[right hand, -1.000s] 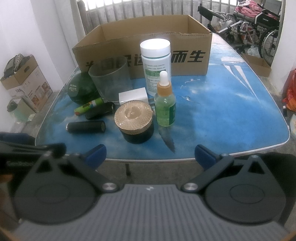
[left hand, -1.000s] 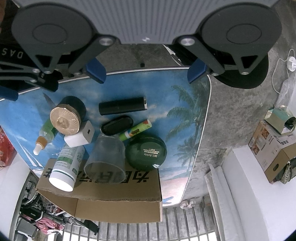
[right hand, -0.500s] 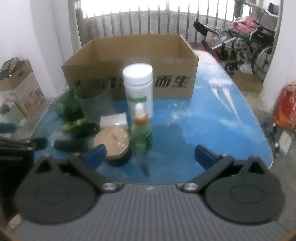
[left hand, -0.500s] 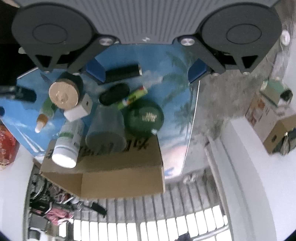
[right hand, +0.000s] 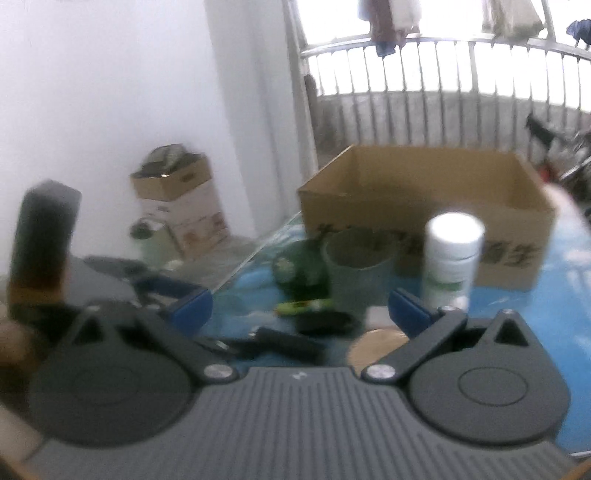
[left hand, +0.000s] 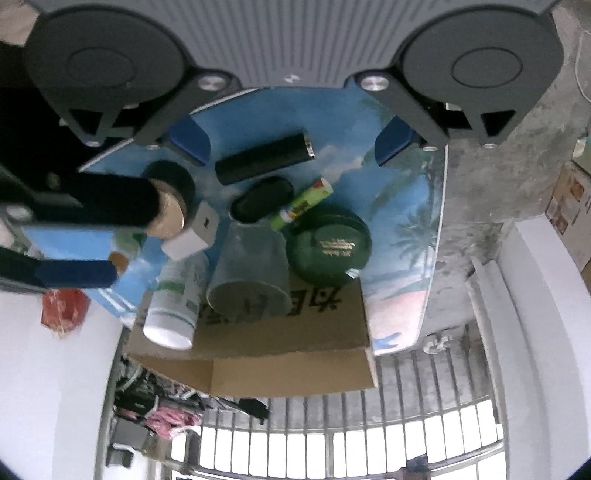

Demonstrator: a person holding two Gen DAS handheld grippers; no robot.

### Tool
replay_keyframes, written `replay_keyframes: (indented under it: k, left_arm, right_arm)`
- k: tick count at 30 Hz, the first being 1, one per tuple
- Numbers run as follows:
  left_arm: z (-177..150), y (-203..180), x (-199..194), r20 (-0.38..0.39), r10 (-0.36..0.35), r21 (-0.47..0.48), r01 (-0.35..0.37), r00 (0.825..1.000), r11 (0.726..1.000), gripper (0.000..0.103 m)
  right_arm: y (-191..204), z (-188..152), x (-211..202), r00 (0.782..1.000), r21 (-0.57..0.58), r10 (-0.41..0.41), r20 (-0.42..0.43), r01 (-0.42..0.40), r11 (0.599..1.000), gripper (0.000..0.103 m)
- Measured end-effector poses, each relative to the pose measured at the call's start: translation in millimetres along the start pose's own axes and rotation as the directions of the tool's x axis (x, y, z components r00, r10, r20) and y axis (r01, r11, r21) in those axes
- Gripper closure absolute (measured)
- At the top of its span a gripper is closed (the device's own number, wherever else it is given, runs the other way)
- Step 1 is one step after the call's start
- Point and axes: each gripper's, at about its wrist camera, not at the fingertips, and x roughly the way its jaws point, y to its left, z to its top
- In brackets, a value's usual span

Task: Organize rigid objects
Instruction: 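Reach the right gripper to the black cylinder and close on it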

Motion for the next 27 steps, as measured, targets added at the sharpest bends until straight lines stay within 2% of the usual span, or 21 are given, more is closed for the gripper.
replay_keyframes:
  k: [2, 4, 9, 13, 16, 19, 27]
  left_arm:
    - [-2.4, -2.4, 3.8, -0.008, -0.005, 0.023, 0.005, 1.000, 1.000, 0.017]
    - [-3.1, -3.3, 8.0, -0.017, -0.006, 0.043, 0.006, 1.000, 0.999, 0.024]
    - [-6.2, -5.5, 14.5, -0.026, -0.005, 0.100, 0.007, 1.000, 0.995, 0.037]
    - [-8.2, -1.5, 19.6, -0.044, -0.022, 0.108, 0.027, 0.999, 0.994, 0.052]
    - [-9.8, 2.6, 22.7, -0.054, -0.028, 0.106, 0.034, 0.998, 0.994, 0.058]
    - [-11.9, 4.2, 26.9, -0.055, -0.029, 0.115, 0.035, 0.998, 0.993, 0.061]
    - [-13.0, 2.4, 36.0, -0.060, -0.063, 0.136, 0.070, 0.996, 0.988, 0.061]
  right_arm:
    - [0.8, -2.8, 6.9, 1.000, 0.026, 0.010, -0.018, -0.010, 1.000, 0.007]
    - [0.3, -2.5, 14.3, 0.998, 0.070, 0.025, -0.052, -0.021, 0.997, 0.023]
    - [-8.8, -16.5, 30.6, 0.989, 0.220, 0.048, -0.140, -0.017, 0.975, 0.049]
    - [-7.7, -27.2, 46.1, 0.985, 0.251, 0.043, -0.168, 0.000, 0.968, 0.057]
    - [-3.0, -30.0, 55.8, 0.982, 0.245, 0.017, -0.187, 0.030, 0.969, 0.060]
    - [-5.6, -35.2, 64.7, 0.976, 0.263, -0.004, -0.218, 0.062, 0.963, 0.065]
    - [-10.4, -40.1, 83.3, 0.970, 0.291, -0.057, -0.238, 0.127, 0.948, 0.066]
